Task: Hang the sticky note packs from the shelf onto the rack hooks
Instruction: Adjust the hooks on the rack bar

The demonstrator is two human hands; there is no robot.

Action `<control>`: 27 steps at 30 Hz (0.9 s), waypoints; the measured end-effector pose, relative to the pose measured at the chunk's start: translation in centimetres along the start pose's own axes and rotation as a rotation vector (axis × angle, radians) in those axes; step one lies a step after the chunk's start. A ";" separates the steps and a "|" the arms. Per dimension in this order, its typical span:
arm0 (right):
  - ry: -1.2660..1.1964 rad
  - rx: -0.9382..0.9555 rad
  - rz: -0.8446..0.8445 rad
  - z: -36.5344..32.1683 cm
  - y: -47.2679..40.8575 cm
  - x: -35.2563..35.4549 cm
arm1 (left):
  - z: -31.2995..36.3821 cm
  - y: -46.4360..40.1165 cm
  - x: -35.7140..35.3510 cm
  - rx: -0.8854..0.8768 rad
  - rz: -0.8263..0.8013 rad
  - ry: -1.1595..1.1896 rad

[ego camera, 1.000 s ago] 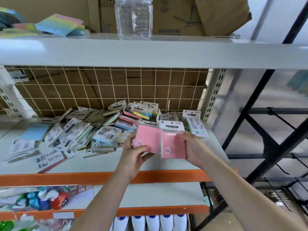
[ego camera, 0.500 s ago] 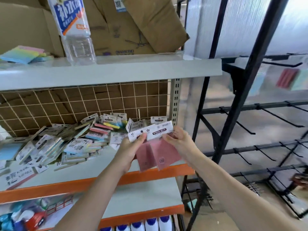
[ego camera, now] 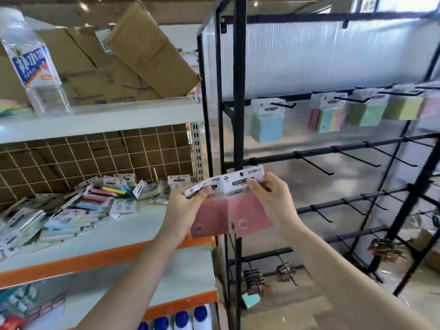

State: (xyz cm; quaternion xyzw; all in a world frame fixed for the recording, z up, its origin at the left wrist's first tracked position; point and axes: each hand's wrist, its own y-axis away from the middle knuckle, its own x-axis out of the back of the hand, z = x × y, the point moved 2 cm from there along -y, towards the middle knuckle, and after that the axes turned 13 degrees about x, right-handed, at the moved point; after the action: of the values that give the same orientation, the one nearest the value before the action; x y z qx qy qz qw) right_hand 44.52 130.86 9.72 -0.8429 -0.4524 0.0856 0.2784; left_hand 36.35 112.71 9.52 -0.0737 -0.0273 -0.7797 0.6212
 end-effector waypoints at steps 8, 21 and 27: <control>-0.021 0.017 0.154 -0.4 -0.6 10.4 | 3.4 1.7 -9.2 -0.143 -0.064 -0.010; 0.056 -0.054 0.374 4.2 -5.2 23.6 | 6.4 -3.2 -24.8 -0.156 -0.292 0.045; 0.112 -0.072 0.420 7.4 -9.6 29.8 | 7.3 -7.5 -33.3 -0.152 -0.346 0.006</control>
State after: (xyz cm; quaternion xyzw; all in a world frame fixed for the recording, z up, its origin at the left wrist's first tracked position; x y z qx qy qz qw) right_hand 51.89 162.07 12.07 -0.9315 -0.2533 0.0788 0.2488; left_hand 36.91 147.51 12.13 -0.1121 0.0212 -0.8748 0.4709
